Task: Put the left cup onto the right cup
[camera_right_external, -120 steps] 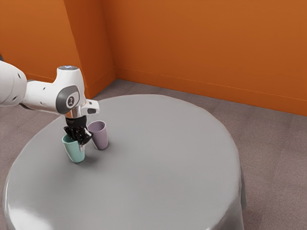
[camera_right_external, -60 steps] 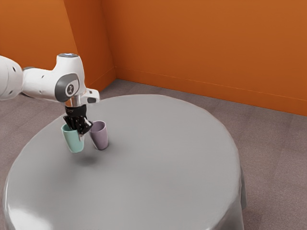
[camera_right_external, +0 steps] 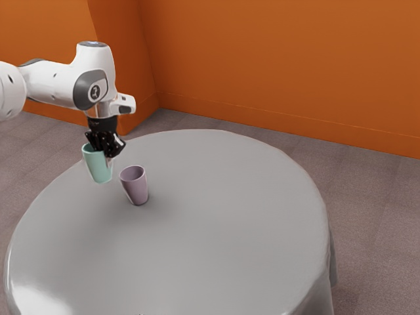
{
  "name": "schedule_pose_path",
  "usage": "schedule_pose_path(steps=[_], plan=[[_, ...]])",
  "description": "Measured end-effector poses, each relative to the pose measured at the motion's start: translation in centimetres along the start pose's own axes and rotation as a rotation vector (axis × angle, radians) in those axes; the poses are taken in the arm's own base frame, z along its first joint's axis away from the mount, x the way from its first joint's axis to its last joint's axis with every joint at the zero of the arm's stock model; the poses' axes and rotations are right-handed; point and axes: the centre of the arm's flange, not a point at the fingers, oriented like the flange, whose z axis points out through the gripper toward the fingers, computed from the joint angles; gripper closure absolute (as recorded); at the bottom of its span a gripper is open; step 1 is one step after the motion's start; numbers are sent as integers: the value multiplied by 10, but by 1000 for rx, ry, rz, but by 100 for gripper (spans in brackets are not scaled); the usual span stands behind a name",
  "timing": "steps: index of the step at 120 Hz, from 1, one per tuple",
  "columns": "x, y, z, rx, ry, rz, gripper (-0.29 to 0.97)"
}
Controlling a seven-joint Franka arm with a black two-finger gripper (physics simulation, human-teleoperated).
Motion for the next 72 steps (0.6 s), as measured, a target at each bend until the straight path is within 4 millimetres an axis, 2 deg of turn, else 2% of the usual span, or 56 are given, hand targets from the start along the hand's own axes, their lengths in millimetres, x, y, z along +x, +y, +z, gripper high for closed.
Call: schedule_pose_path(steps=[31, 72], plan=[[4, 3, -14, 8, 7, 6, 78], [18, 20, -48, 24, 62, 33, 78]])
